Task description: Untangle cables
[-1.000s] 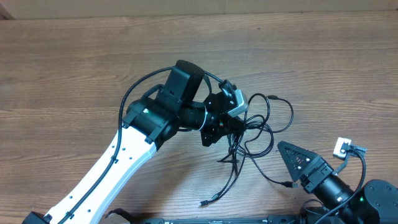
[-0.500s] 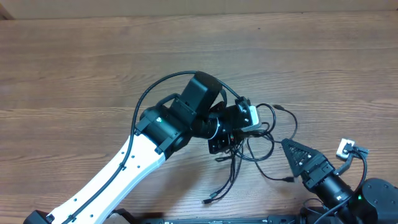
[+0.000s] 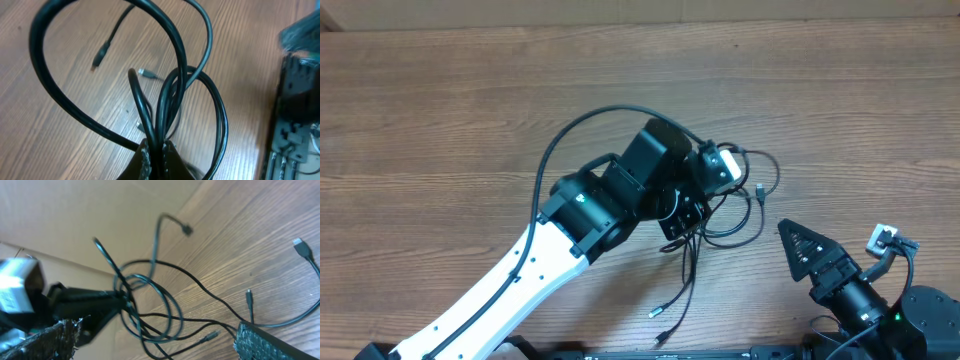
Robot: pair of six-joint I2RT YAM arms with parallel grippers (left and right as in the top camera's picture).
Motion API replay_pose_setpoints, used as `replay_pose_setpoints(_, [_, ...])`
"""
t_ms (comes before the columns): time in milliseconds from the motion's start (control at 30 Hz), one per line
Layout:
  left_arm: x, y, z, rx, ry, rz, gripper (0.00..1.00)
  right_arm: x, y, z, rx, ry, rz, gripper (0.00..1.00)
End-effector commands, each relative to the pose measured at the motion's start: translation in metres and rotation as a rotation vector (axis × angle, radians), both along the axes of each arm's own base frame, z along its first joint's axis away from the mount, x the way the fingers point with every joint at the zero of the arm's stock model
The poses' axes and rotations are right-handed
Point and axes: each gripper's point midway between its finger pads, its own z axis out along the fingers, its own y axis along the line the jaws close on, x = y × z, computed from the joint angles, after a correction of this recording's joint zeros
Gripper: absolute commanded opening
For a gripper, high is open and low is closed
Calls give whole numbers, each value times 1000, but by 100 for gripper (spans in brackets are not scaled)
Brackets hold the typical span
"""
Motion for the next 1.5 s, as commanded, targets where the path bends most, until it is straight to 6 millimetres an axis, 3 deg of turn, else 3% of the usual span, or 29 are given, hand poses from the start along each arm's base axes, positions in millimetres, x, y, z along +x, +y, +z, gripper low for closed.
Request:
replay_pose_setpoints(0, [-9, -3, 56, -87, -65, -43, 4, -3, 8, 11, -30, -59, 67, 100])
replay_pose_setpoints(167, [-22, 16, 75, 26, -179, -165, 4, -2, 9, 16, -38, -89, 73, 100])
replay_pose_setpoints(300, [-1, 44, 73, 184, -272, -57, 4, -1, 9, 19, -39, -102, 72, 100])
replay_pose_setpoints(367, [-3, 47, 69, 209, -272, -77, 4, 1, 8, 21, -42, -112, 67, 100])
replay_pose_setpoints(567, [-8, 47, 66, 208, -252, -95, 4, 14, 10, 13, -111, -95, 107, 100])
replay_pose_setpoints(733, [-21, 41, 60, 192, -206, -165, 4, 30, 34, 8, -95, -70, 286, 100])
replay_pose_setpoints(833, [-43, 36, 55, 164, -150, -291, 4, 44, 44, -6, -60, 8, 368, 100])
replay_pose_setpoints(967, [-51, 41, 43, 209, -111, -336, 4, 52, 58, -11, -16, 25, 489, 100])
replay_pose_setpoints(1300, [-30, 38, 2, 343, -35, -308, 4, 50, 86, -4, -20, -36, 621, 100])
replay_pose_setpoints(1467, [-27, 36, 1, 338, -37, -303, 4, 50, 87, -4, -20, -37, 623, 100])
